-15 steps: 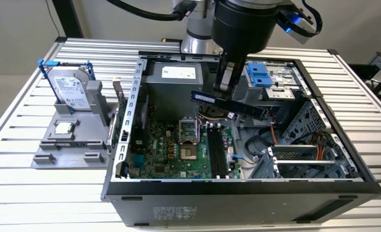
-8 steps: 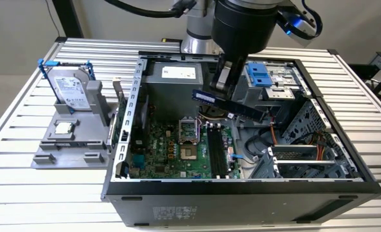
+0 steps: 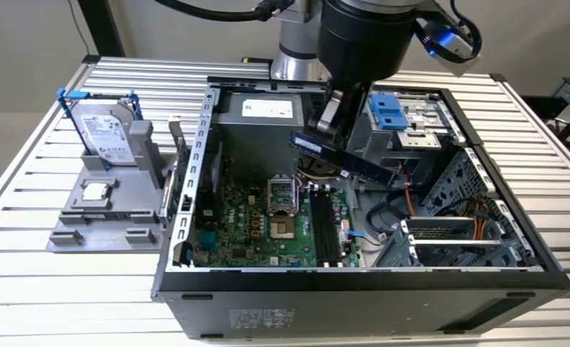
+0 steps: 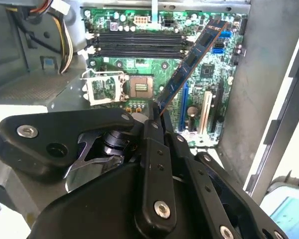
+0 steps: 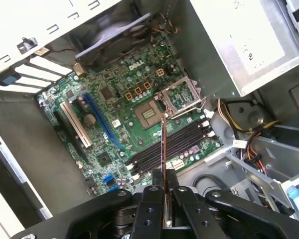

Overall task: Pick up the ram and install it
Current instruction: 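Insert the ram into the slot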

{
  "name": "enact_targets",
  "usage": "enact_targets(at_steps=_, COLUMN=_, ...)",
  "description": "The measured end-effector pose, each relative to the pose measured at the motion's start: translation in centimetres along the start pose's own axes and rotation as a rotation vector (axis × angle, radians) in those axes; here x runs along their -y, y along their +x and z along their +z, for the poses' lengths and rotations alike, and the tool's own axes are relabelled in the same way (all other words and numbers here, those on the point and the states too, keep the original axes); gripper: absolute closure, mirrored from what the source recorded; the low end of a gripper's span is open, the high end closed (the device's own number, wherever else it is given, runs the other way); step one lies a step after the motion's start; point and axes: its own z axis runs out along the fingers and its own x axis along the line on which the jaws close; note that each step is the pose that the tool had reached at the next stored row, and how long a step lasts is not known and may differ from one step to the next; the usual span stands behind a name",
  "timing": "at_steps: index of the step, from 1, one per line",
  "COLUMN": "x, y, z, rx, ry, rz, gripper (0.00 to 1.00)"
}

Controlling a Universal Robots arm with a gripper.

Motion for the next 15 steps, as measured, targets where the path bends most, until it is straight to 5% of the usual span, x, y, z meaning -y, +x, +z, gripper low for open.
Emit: enact_targets(at_steps=15, x=0.0, y=0.0, z=0.0, rx=-0.0041, ry=0.0072, rz=0.198, gripper=1.0)
